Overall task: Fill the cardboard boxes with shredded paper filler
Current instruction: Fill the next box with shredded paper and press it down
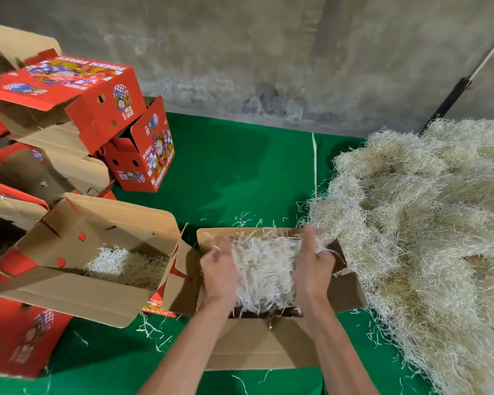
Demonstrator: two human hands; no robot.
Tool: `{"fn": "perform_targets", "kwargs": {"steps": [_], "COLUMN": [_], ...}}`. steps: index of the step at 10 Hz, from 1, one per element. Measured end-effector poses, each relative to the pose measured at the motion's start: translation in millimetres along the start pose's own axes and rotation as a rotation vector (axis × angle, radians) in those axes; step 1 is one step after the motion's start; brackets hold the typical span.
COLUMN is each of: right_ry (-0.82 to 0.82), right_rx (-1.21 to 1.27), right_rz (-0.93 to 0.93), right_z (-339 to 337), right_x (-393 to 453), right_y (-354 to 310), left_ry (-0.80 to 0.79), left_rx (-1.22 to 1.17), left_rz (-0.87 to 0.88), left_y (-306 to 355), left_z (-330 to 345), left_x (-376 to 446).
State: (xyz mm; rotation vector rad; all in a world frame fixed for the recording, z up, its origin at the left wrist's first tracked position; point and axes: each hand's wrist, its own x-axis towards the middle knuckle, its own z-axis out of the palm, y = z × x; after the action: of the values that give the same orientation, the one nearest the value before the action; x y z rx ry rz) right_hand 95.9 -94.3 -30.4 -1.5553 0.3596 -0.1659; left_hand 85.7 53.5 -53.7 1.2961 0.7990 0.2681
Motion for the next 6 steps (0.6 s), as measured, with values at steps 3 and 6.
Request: {"fn": "perform_targets", "kwargs": {"steps": [3, 6], "right_ry": [0.104, -0.314], "right_rx": [-0.052, -0.127], "right_rz": [0.060, 0.137], "right_z": [-29, -9], "right_x": [14, 6], "right_y": [-1, -12], "left_ry": [0.015, -0.407], "left_rx": [0.046, 0.360], "left_rz": [0.049, -0.032], "left_y": [11, 17], "left_z": [-21, -25], "left_x": [12, -15]}}
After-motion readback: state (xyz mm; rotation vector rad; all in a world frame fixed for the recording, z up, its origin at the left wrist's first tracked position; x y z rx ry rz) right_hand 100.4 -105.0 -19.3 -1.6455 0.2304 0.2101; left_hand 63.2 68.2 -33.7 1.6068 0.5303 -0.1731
